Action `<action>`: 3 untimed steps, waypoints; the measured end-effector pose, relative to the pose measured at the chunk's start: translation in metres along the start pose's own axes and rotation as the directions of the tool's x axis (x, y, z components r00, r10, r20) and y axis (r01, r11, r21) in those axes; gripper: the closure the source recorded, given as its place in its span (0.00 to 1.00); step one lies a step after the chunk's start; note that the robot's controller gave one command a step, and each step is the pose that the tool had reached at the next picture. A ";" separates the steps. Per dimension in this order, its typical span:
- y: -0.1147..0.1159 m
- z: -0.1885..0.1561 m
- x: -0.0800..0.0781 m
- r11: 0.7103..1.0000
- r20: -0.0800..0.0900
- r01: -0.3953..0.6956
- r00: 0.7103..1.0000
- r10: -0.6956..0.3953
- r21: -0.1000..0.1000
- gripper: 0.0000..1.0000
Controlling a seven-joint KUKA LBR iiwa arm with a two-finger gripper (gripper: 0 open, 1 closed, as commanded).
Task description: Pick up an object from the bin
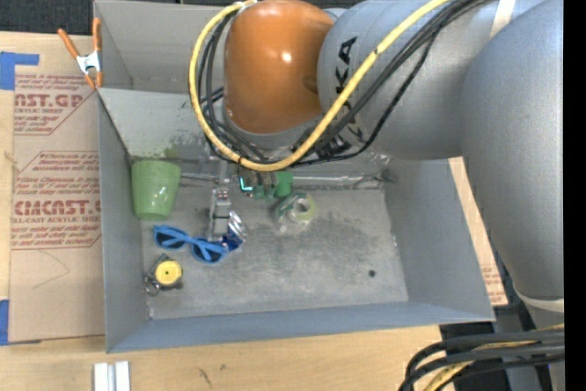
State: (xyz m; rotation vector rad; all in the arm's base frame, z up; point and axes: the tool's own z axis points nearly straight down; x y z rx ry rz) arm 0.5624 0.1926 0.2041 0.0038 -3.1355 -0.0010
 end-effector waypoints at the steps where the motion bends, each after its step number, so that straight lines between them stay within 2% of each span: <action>1: -0.002 0.136 0.020 1.000 -0.002 -0.024 1.000 0.024 0.001 0.00; 2: -0.001 0.131 0.017 1.000 0.006 -0.024 1.000 0.024 -0.001 1.00; 3: 0.016 -0.014 -0.010 1.000 0.017 0.018 1.000 -0.018 -0.003 1.00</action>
Offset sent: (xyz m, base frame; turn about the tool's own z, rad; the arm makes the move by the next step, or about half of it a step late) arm -0.0175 -0.0018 -0.1302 0.0236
